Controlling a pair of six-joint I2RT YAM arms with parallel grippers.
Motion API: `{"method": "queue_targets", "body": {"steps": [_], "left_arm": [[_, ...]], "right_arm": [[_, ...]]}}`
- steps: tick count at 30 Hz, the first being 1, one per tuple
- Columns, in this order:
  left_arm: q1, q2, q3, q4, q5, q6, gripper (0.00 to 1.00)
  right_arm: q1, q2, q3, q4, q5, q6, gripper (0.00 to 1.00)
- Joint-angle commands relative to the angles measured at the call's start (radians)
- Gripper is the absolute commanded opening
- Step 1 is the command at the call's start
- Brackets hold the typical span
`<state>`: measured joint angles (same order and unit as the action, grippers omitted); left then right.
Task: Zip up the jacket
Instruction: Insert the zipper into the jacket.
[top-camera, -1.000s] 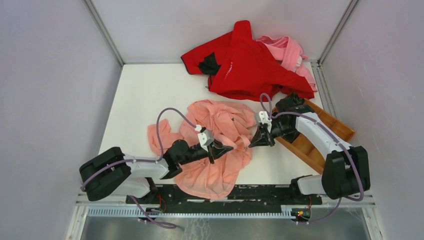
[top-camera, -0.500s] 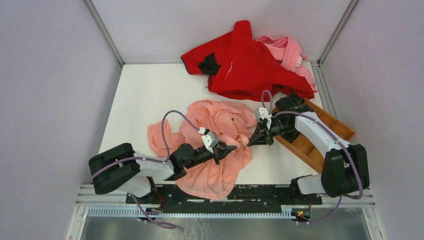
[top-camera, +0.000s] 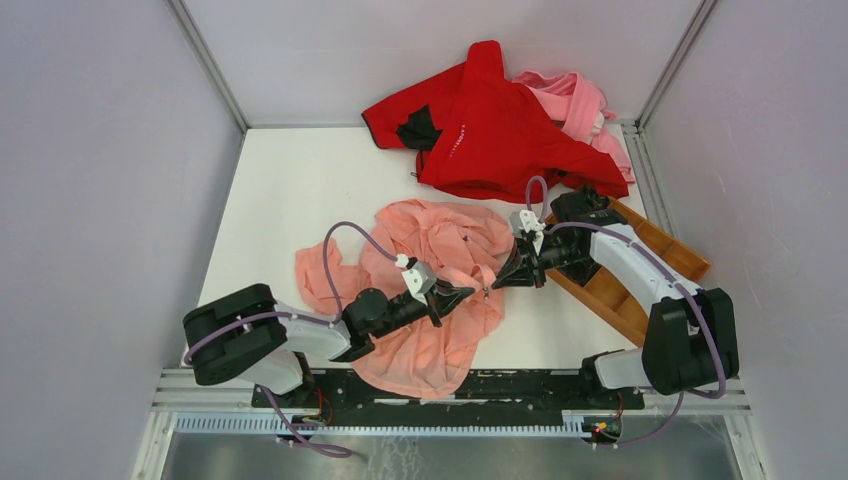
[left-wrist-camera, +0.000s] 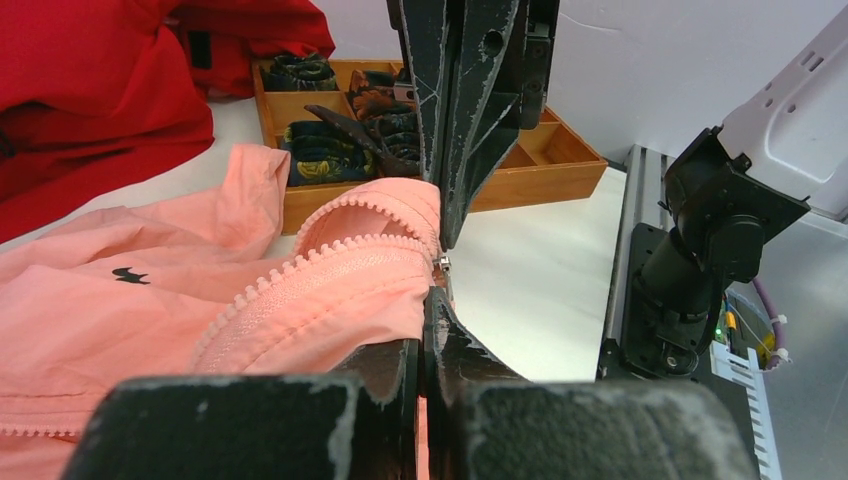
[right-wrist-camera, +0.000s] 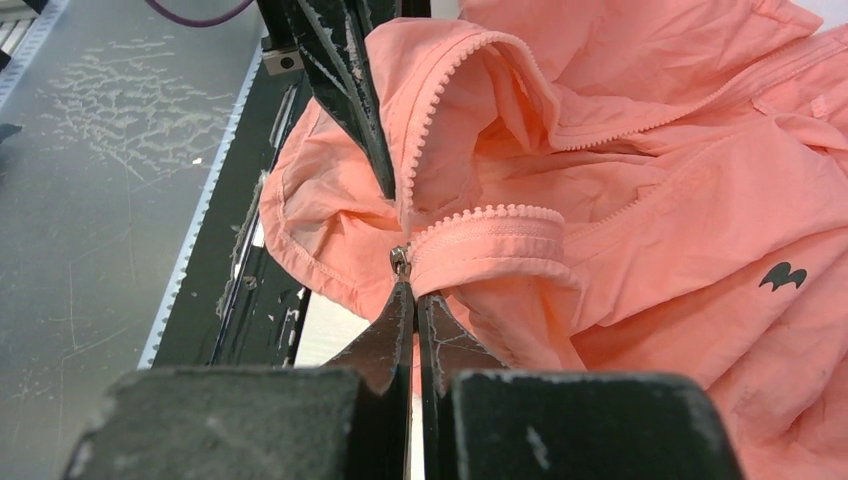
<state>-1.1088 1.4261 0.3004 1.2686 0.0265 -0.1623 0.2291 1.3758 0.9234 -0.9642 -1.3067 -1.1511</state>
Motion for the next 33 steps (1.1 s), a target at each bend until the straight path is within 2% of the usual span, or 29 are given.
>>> {"method": "queue_targets", "body": {"steps": [1, 7, 33], "left_arm": [[-0.01, 0.019, 0.023, 0.097, -0.023, 0.031, 0.02], [-0.012, 0.03, 0.021, 0.114, -0.023, 0.025, 0.02], [-0.013, 0.04, 0.013, 0.124, -0.06, 0.023, 0.02]], "right_arm": [[-0.008, -0.024, -0.025, 0.093, -0.047, 0.094, 0.0], [-0.012, -0.039, -0.047, 0.149, -0.057, 0.146, 0.0], [-0.027, -0.049, -0.06, 0.173, -0.08, 0.174, 0.0]]}}
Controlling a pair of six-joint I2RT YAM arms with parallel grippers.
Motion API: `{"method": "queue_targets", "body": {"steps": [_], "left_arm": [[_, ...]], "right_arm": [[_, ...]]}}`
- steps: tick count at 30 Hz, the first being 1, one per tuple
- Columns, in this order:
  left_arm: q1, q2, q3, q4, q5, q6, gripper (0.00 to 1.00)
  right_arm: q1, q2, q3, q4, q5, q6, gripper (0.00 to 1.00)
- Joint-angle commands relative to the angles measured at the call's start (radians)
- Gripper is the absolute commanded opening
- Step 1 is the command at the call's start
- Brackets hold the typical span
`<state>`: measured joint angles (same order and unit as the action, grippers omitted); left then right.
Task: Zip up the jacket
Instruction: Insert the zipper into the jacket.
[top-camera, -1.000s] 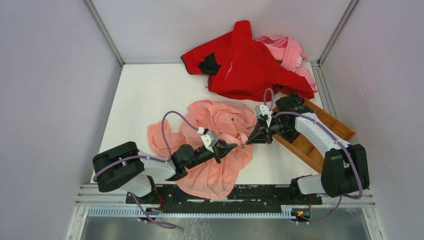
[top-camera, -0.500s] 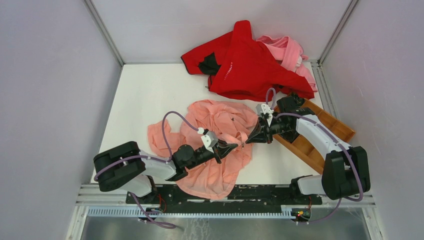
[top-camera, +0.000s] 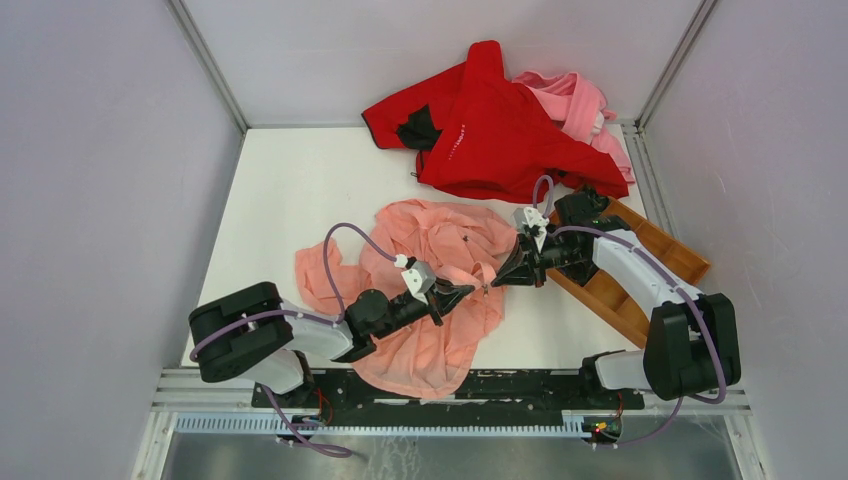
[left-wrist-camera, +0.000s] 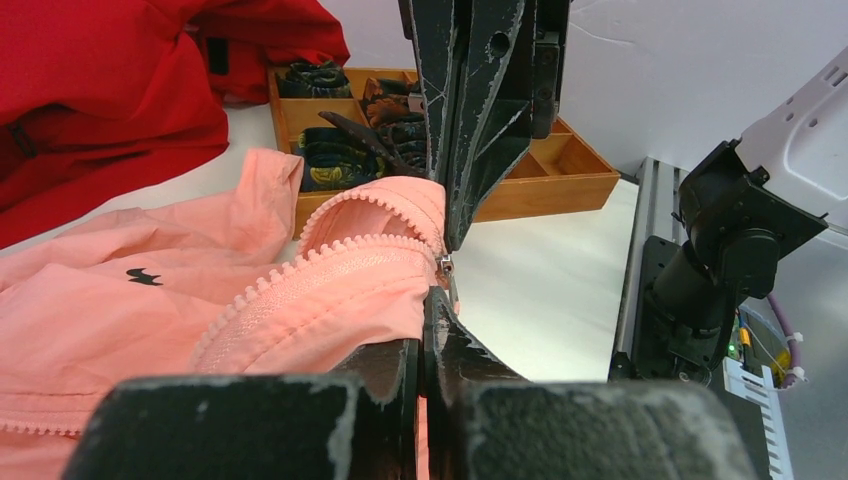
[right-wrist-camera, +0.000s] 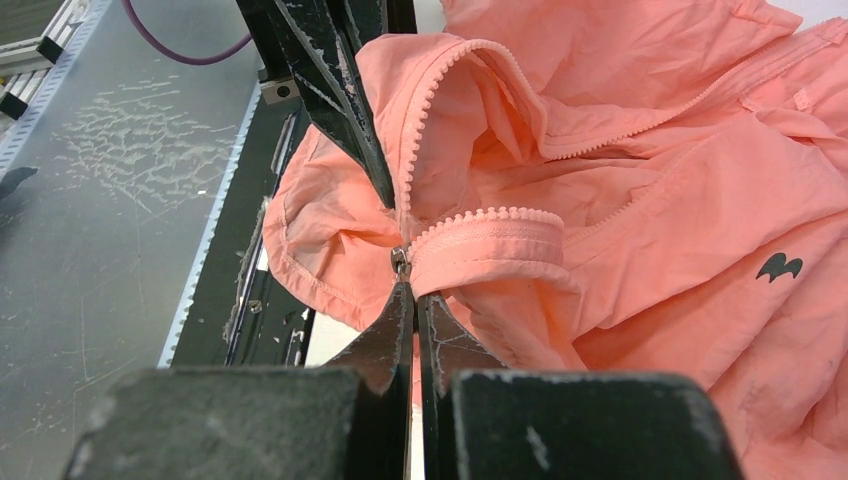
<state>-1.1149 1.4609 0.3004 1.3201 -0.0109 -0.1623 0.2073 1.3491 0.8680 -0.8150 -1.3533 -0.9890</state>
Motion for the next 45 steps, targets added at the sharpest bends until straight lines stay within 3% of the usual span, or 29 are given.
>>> {"method": "queue_targets", "body": {"steps": [1, 27, 36, 45], "left_arm": [[-0.006, 0.004, 0.013, 0.071, -0.021, 0.023, 0.02], [-0.005, 0.037, 0.026, 0.087, 0.003, 0.012, 0.02], [-0.007, 0.065, 0.04, 0.1, -0.002, 0.011, 0.02], [-0.006, 0.056, 0.042, 0.082, 0.002, 0.039, 0.02]], "right_arm": [[-0.007, -0.024, -0.004, 0.026, -0.035, 0.015, 0.0], [-0.013, -0.039, -0.032, 0.107, -0.065, 0.101, 0.0], [-0.013, -0.067, -0.103, 0.27, -0.097, 0.265, 0.0], [-0.015, -0.075, -0.118, 0.321, -0.122, 0.321, 0.0]]}}
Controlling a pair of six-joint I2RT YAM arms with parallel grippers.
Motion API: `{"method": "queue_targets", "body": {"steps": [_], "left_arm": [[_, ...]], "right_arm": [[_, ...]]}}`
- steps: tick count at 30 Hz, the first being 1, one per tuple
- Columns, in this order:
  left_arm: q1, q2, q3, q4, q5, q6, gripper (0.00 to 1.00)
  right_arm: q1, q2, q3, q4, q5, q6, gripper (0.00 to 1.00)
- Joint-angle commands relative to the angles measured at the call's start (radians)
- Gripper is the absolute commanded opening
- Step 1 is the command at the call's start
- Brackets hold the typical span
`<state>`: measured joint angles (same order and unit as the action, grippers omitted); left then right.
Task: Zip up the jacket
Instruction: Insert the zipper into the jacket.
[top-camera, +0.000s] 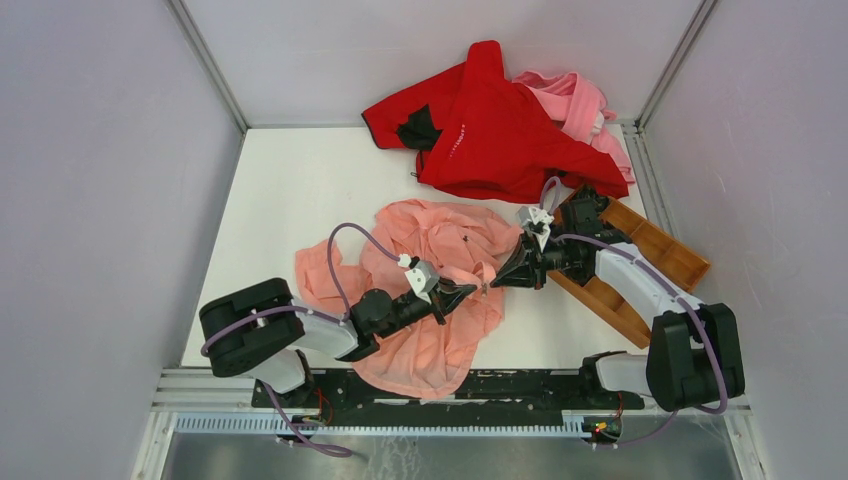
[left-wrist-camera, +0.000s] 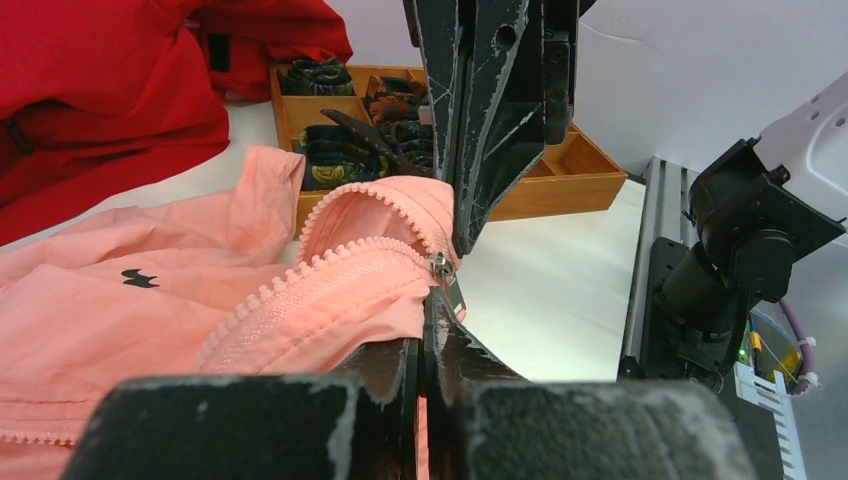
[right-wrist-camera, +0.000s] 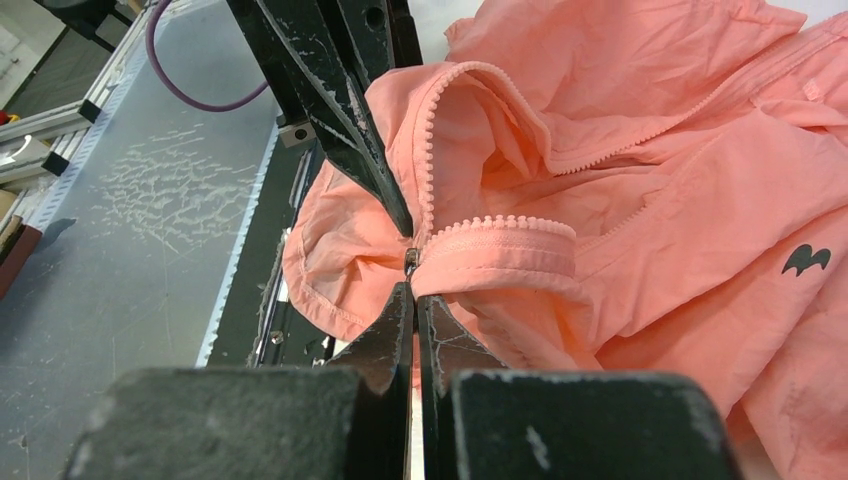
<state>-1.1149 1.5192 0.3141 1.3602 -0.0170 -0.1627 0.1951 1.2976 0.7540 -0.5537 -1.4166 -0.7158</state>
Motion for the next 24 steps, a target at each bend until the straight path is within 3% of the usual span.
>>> {"method": "queue_targets", "body": {"steps": [1, 17, 24], "left_arm": [[-0.006, -0.002, 0.027, 0.041, 0.012, 0.04, 0.02], [-0.006, -0.019, 0.025, -0.01, 0.068, 0.102, 0.02], [-0.006, -0.066, 0.036, -0.124, 0.082, 0.221, 0.02]], "right_arm": [[-0.001, -0.02, -0.002, 0.059, -0.062, 0.051, 0.0], [-0.004, -0.007, 0.0, 0.054, -0.087, 0.056, 0.0], [-0.001, -0.012, -0.004, 0.048, -0.087, 0.047, 0.0]]}}
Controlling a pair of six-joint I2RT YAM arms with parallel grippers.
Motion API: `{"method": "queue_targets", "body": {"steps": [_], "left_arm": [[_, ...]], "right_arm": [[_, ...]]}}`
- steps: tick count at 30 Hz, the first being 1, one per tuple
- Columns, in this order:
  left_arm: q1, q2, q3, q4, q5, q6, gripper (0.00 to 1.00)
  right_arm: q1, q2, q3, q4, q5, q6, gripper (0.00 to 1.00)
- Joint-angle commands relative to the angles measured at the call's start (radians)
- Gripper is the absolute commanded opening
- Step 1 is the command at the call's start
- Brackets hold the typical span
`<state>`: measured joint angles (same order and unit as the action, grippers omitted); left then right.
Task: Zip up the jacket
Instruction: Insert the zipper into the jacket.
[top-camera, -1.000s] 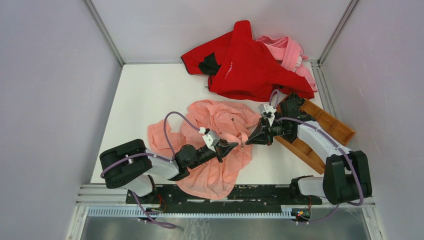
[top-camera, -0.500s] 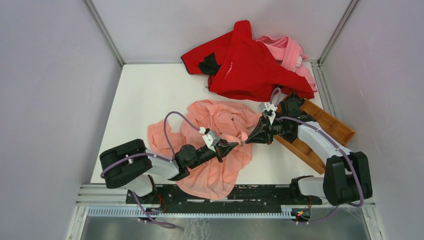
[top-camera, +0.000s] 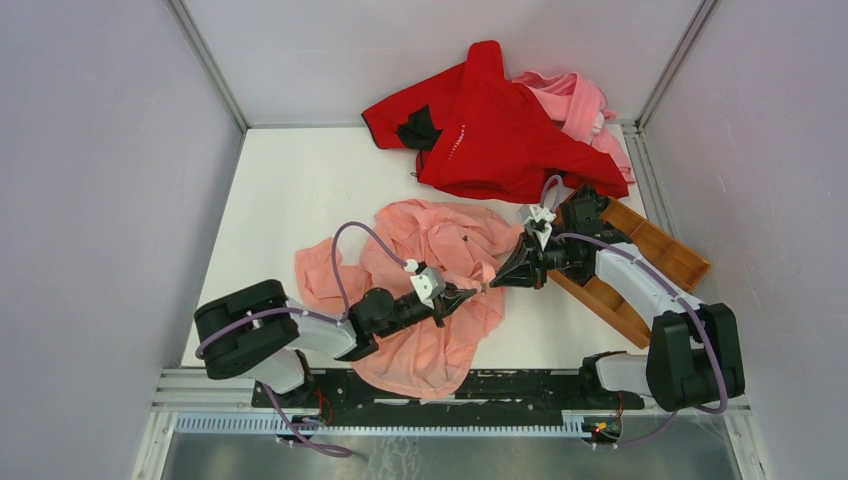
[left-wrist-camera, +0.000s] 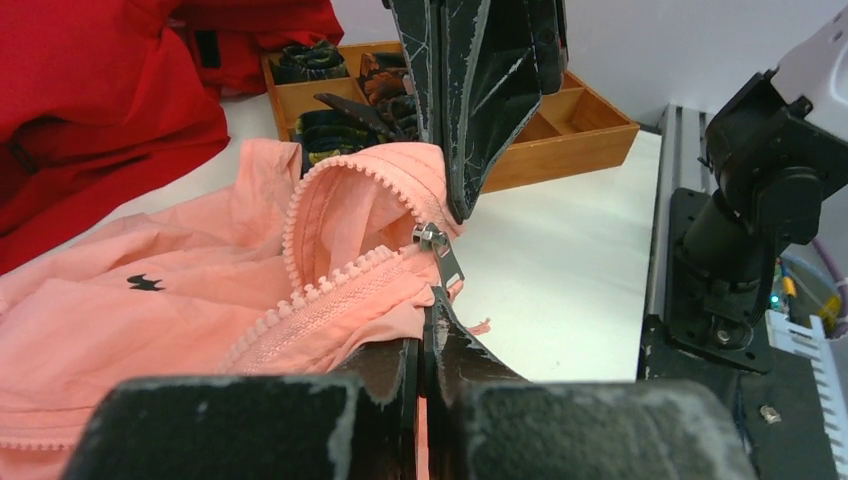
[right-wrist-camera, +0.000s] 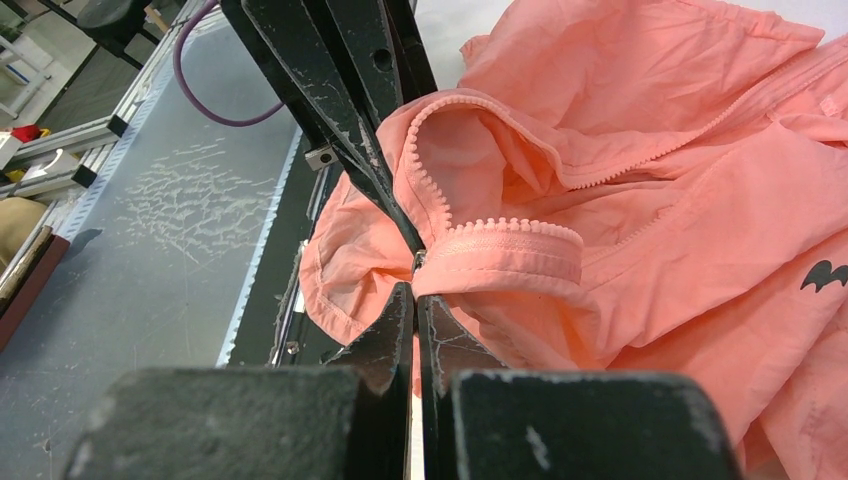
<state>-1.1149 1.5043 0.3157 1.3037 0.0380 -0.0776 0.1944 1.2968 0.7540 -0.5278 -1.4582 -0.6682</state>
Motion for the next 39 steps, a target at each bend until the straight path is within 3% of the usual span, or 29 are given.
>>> {"method": "queue_targets", "body": {"steps": [1, 12, 20, 28, 39], "left_arm": [[-0.005, -0.06, 0.04, -0.093, 0.028, 0.152, 0.02], [-0.004, -0.112, 0.09, -0.282, 0.045, 0.287, 0.02], [-0.004, -0.174, 0.169, -0.52, 0.078, 0.427, 0.02], [0.005, -0.202, 0.264, -0.786, 0.205, 0.544, 0.02], [0.058, -0.224, 0.334, -0.963, 0.371, 0.605, 0.02]], "right_arm": [[-0.001, -0.012, -0.004, 0.022, -0.045, 0.0, 0.0], [0.004, -0.017, 0.004, -0.008, -0.041, -0.033, 0.0], [0.012, -0.024, 0.009, -0.031, -0.016, -0.063, 0.0], [0.013, -0.019, 0.056, -0.159, 0.011, -0.198, 0.0], [0.014, -0.031, 0.07, -0.229, 0.035, -0.287, 0.0]]}}
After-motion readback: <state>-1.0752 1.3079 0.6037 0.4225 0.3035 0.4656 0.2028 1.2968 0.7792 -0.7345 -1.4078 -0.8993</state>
